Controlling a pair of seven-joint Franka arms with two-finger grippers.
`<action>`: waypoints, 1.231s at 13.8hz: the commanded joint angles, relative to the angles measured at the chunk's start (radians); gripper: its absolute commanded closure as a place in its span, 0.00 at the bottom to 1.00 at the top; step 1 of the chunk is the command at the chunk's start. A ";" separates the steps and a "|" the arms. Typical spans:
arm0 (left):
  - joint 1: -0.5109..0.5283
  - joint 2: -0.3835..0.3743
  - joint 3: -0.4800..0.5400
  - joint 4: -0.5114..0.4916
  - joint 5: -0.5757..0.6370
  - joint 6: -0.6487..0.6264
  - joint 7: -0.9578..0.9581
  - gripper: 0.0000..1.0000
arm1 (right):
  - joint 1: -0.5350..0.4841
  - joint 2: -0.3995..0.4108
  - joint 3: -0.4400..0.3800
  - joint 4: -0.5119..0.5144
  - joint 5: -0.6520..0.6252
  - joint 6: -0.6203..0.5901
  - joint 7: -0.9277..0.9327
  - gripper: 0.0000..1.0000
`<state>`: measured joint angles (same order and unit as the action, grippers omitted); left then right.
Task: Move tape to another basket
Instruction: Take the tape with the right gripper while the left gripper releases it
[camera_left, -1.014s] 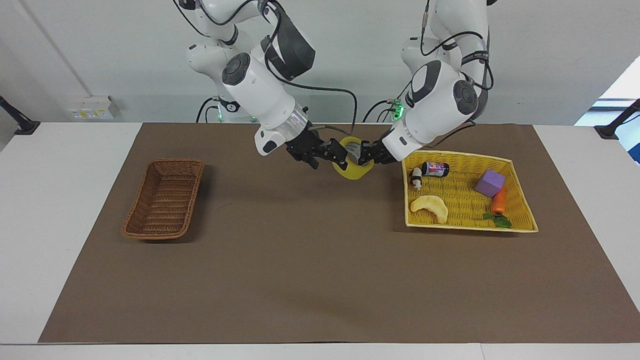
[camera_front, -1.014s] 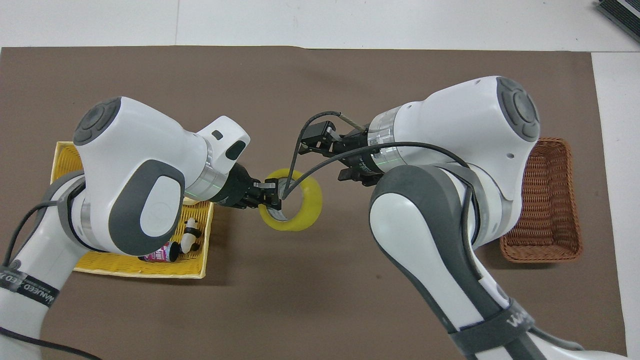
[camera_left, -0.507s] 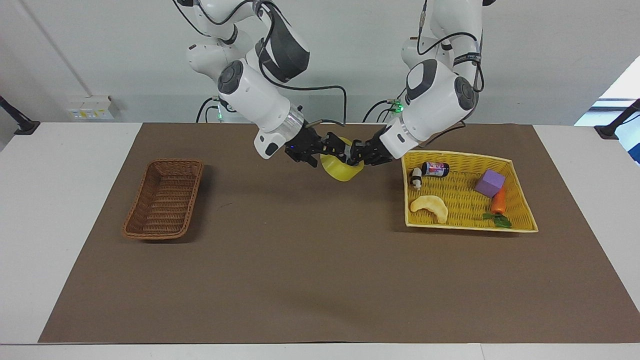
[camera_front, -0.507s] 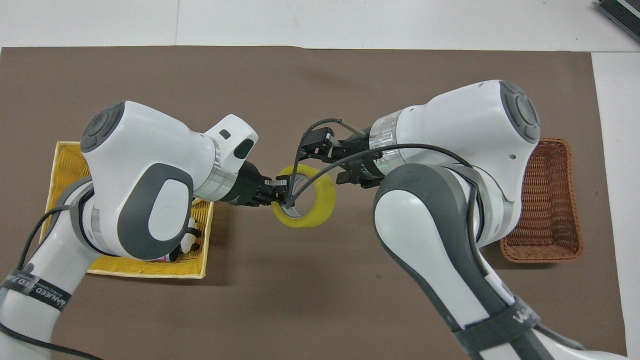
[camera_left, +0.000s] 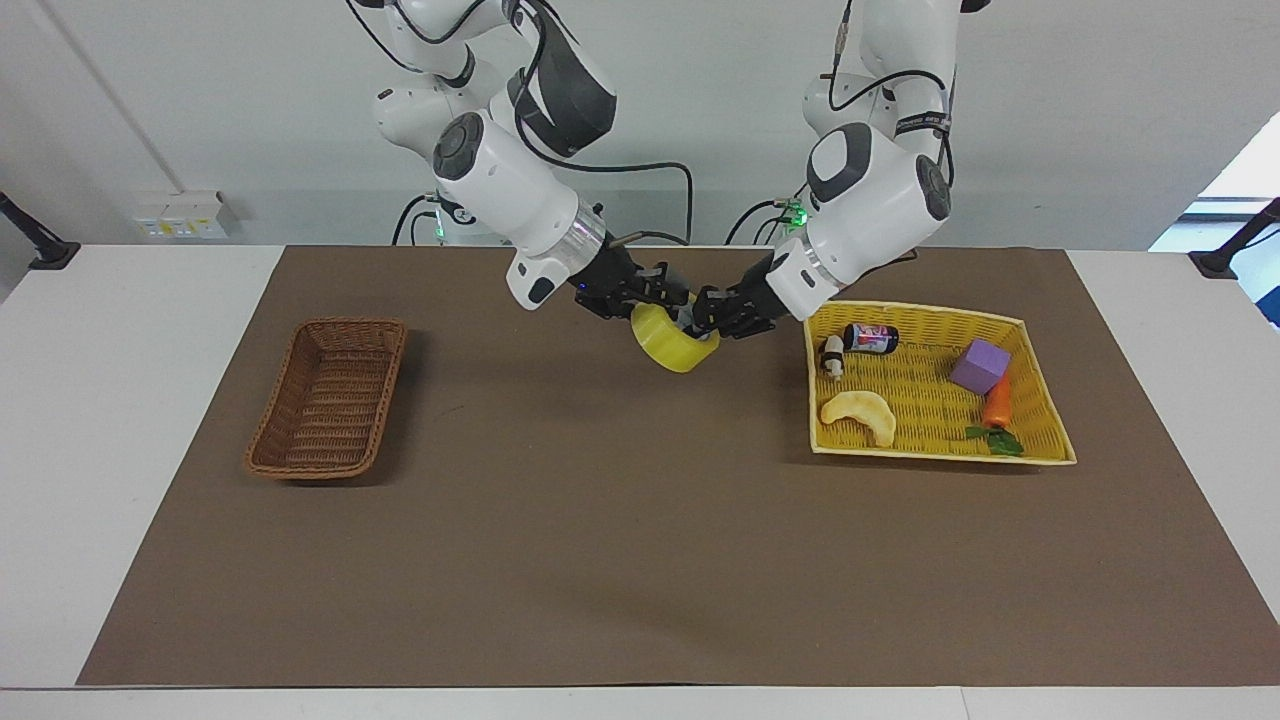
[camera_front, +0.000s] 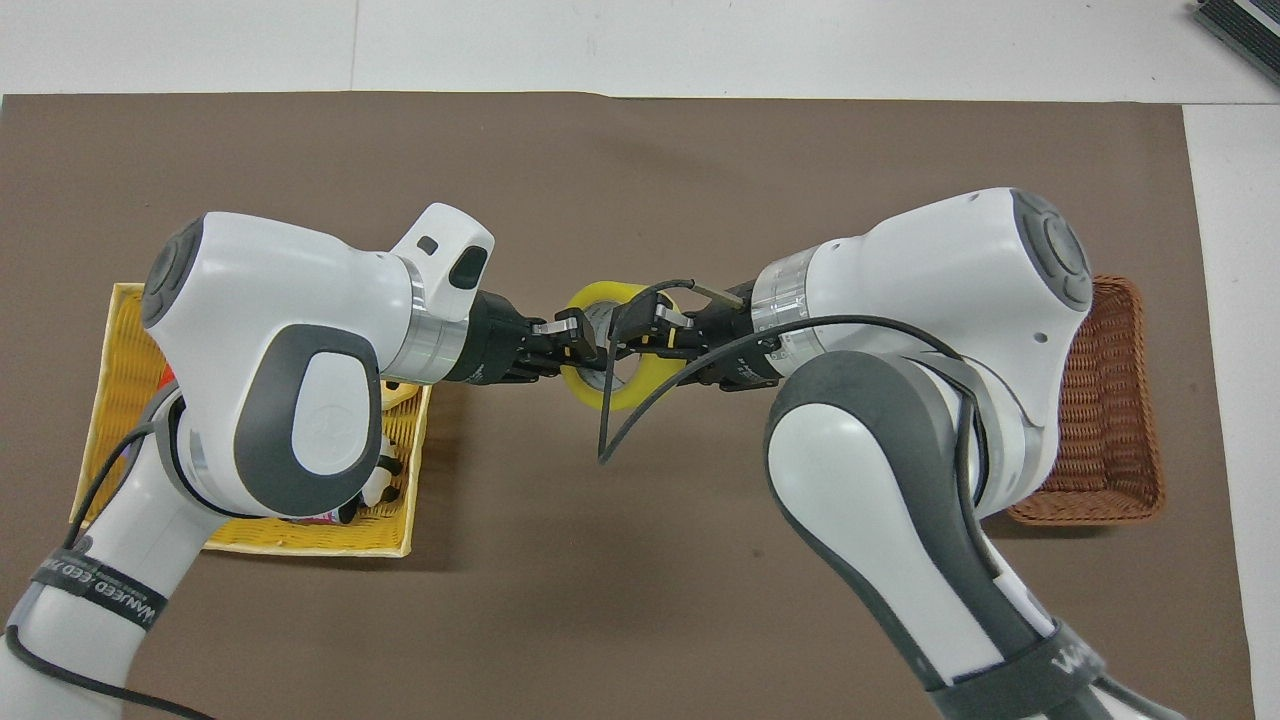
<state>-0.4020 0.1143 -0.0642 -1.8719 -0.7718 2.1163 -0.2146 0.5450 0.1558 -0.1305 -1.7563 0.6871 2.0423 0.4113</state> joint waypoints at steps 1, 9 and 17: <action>-0.009 -0.022 0.017 -0.013 -0.023 0.019 -0.008 0.94 | -0.004 -0.022 -0.001 -0.028 0.022 -0.005 0.049 1.00; 0.090 -0.073 0.024 -0.044 -0.086 -0.028 -0.015 0.00 | -0.005 -0.018 -0.001 -0.022 0.006 -0.007 0.086 1.00; 0.279 -0.077 0.053 0.045 0.317 -0.249 0.014 0.00 | -0.106 -0.013 -0.006 -0.019 -0.256 -0.137 -0.055 1.00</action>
<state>-0.1673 0.0480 -0.0082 -1.8526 -0.5334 1.9314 -0.2199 0.4939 0.1562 -0.1417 -1.7696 0.4870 1.9528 0.4398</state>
